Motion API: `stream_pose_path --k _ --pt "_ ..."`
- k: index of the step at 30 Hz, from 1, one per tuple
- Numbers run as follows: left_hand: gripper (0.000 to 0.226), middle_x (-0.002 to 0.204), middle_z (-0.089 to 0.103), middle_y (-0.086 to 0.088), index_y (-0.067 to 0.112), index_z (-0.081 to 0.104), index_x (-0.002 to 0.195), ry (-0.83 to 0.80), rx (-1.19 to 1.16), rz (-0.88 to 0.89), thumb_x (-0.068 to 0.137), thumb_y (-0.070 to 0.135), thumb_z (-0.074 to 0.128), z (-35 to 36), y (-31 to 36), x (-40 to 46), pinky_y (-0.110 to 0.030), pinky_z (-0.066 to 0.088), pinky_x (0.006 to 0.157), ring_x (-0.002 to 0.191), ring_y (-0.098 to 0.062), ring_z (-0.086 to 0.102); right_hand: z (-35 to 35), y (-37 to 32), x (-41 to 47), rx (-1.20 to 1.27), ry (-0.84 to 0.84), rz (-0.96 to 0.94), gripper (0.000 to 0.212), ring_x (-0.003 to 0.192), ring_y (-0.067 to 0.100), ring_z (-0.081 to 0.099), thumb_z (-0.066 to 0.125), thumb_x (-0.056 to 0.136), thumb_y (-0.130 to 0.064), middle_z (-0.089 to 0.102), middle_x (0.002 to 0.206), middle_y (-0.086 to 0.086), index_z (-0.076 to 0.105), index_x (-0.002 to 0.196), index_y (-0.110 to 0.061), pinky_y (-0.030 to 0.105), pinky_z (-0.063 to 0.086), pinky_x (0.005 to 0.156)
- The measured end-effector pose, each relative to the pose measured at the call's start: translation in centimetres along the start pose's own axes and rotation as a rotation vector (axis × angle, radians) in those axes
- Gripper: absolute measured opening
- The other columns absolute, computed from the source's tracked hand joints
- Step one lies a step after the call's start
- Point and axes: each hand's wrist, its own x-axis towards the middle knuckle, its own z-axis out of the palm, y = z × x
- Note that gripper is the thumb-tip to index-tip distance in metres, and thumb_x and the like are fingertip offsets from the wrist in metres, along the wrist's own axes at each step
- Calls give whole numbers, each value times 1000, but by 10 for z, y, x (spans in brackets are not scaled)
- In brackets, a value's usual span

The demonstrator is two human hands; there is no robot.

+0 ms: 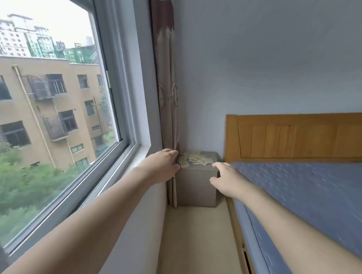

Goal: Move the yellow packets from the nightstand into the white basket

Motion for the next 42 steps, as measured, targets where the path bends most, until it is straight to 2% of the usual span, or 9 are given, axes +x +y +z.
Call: stream_pose_path --k 6,9,12,21,26,31,37,40,42 --pt "40 136 49 -3 13 48 134 -50 -42 2 99 32 42 35 -67 127 -33 42 88 124 -27 49 13 3 141 -40 2 52 52 135 19 37 45 96 -22 33 153 3 36 146 -15 24 33 97" --pt "24 110 55 -6 11 55 105 -56 -94 -42 96 31 45 35 -101 204 -31 39 69 108 -29 55 6 4 211 -63 36 89 53 135 21 38 45 95 -22 34 153 4 36 147 -14 29 35 102" --pt "18 86 52 -3 15 44 78 -10 -249 -125 92 26 48 37 -117 279 -29 35 56 82 -27 52 6 17 268 -54 50 114 53 135 21 39 45 95 -23 35 152 4 36 147 -15 31 35 104" --pt "32 106 66 -5 14 61 107 -92 -328 -60 87 34 46 130 -117 478 -36 53 83 95 -27 61 18 111 447 -49 -7 214 57 138 22 36 46 95 -26 32 154 4 32 149 -15 33 34 108" --pt "24 102 61 -6 11 57 103 -114 -298 -160 89 30 51 158 -136 599 -28 42 69 85 -26 53 14 150 571 -21 -10 169 56 137 22 37 46 97 -25 32 155 6 31 150 -14 30 34 106" --pt "26 107 65 -11 9 63 102 -99 -320 -320 89 28 52 179 -173 712 -28 41 70 90 -29 58 15 179 687 9 -44 186 50 127 27 48 47 96 -25 42 146 9 39 142 -8 40 43 104" --pt "32 97 58 -6 4 62 107 -193 -407 -442 93 32 53 247 -212 816 -27 40 70 87 -24 54 46 201 813 2 -154 164 48 128 26 47 49 93 -23 45 145 8 43 140 -11 38 42 104" --pt "18 83 54 -1 9 55 87 -265 -449 -489 94 25 51 293 -237 873 -26 40 63 83 -22 55 71 217 882 1 -187 180 42 122 26 50 48 93 -20 48 138 9 47 133 -9 37 45 99" --pt "24 74 51 -1 12 48 72 -341 -485 -518 94 21 51 321 -250 903 -23 36 52 73 -18 52 87 227 921 1 -202 186 41 122 26 50 49 94 -21 48 138 9 47 133 -9 34 45 97"
